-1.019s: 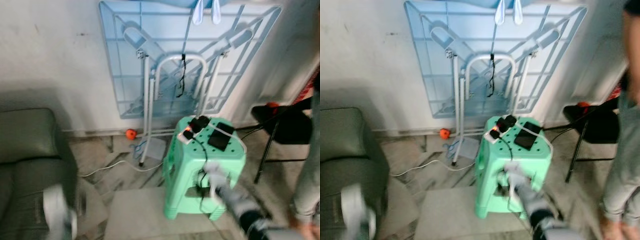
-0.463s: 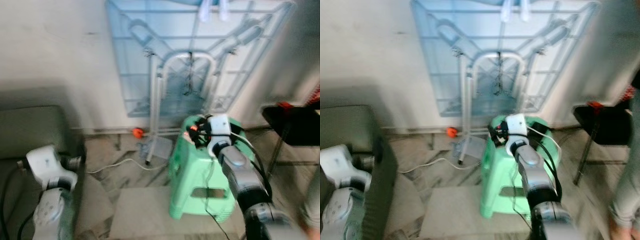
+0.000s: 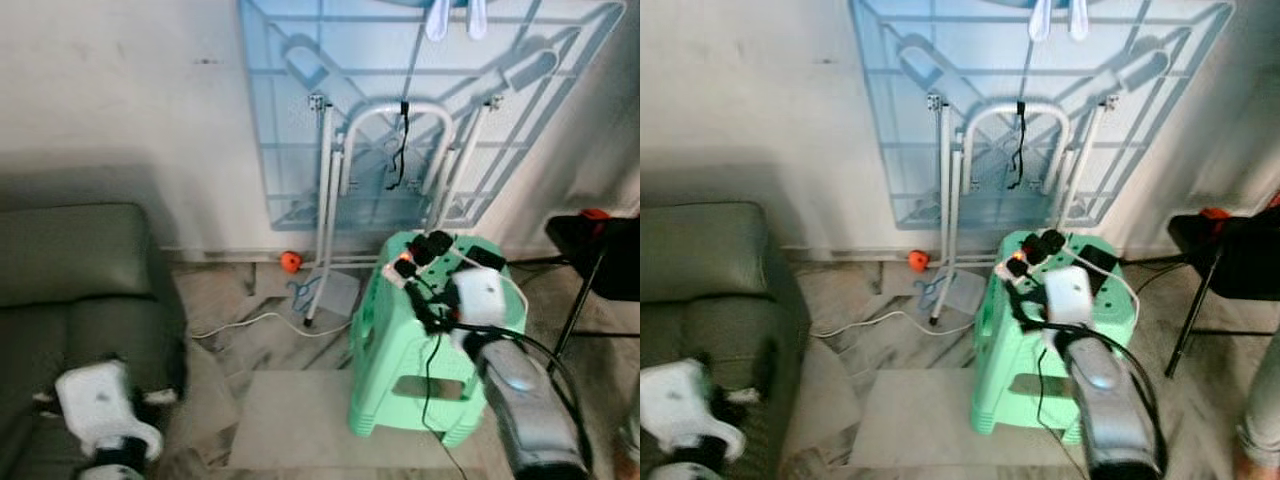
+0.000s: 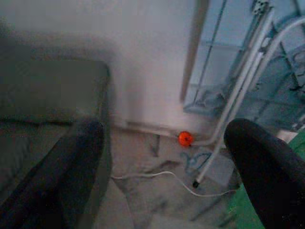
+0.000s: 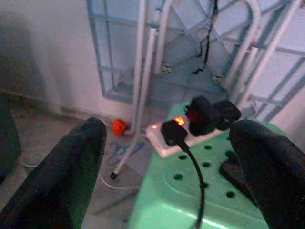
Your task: Move the pillow to the sofa
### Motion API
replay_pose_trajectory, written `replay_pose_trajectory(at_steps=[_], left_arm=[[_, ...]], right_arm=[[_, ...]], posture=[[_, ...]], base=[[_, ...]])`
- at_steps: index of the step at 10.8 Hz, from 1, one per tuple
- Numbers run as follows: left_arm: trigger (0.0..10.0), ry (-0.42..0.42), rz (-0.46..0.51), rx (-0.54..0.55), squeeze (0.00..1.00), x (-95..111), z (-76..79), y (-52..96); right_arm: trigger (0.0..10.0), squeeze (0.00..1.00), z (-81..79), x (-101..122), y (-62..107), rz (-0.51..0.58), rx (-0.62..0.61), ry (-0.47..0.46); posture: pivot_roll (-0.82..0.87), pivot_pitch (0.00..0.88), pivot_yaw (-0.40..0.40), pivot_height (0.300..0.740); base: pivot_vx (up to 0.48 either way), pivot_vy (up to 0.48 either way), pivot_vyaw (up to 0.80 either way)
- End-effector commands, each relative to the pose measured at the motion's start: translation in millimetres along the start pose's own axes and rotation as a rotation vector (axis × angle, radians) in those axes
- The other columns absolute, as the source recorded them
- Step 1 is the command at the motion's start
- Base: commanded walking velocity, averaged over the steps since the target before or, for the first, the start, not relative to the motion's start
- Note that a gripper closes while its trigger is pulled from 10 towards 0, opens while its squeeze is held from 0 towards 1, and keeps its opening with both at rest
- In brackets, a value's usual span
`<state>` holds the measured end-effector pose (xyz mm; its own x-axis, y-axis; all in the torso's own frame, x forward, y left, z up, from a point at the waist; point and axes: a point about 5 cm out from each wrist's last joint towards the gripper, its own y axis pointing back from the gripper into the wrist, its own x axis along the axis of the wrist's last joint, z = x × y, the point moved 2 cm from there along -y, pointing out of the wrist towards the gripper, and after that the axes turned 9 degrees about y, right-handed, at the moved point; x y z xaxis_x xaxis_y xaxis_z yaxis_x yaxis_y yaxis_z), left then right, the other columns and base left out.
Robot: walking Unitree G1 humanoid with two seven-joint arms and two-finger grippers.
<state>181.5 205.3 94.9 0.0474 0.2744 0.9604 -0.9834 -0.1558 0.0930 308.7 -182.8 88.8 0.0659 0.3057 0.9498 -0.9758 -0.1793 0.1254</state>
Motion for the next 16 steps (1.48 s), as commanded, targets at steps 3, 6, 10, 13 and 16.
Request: replay_pose_trajectory(at_steps=[3,6,10,13,16], left_arm=[[10.0,-0.065,-0.049,0.016,0.0,-3.9,-15.7,12.7],[10.0,-0.1,0.003,0.006,0.0,-3.1,-21.3,-3.2],[10.0,-0.108,0.056,0.06,0.0,8.7,-28.8,-18.4],[10.0,-0.121,0.122,0.143,0.0,24.1,-35.0,-31.7],[10.0,-0.15,0.16,0.235,0.0,35.8,-36.6,-35.4]], right_arm=[[10.0,0.0,8.6,-4.5,12.6,-0.032,-0.066,-0.019],[10.0,0.0,6.0,-1.4,4.0,-0.031,-0.043,0.028],[10.0,0.0,1.7,6.4,-6.0,-0.007,-0.016,0.051],[10.0,0.0,-5.4,16.8,-15.8,0.032,0.029,0.072],[10.0,0.0,-5.3,22.5,-22.7,0.048,0.034,0.079]], posture=[[-0.15,0.05,0.053,0.74],[-0.15,0.043,0.046,0.74],[-0.14,0.045,0.034,0.74],[-0.14,0.044,0.031,0.74],[-0.14,0.035,0.028,0.74]], base=[[0.0,0.0,0.0],[0.0,0.0,0.0],[0.0,0.0,0.8],[0.0,0.0,0.8],[0.0,0.0,0.8]])
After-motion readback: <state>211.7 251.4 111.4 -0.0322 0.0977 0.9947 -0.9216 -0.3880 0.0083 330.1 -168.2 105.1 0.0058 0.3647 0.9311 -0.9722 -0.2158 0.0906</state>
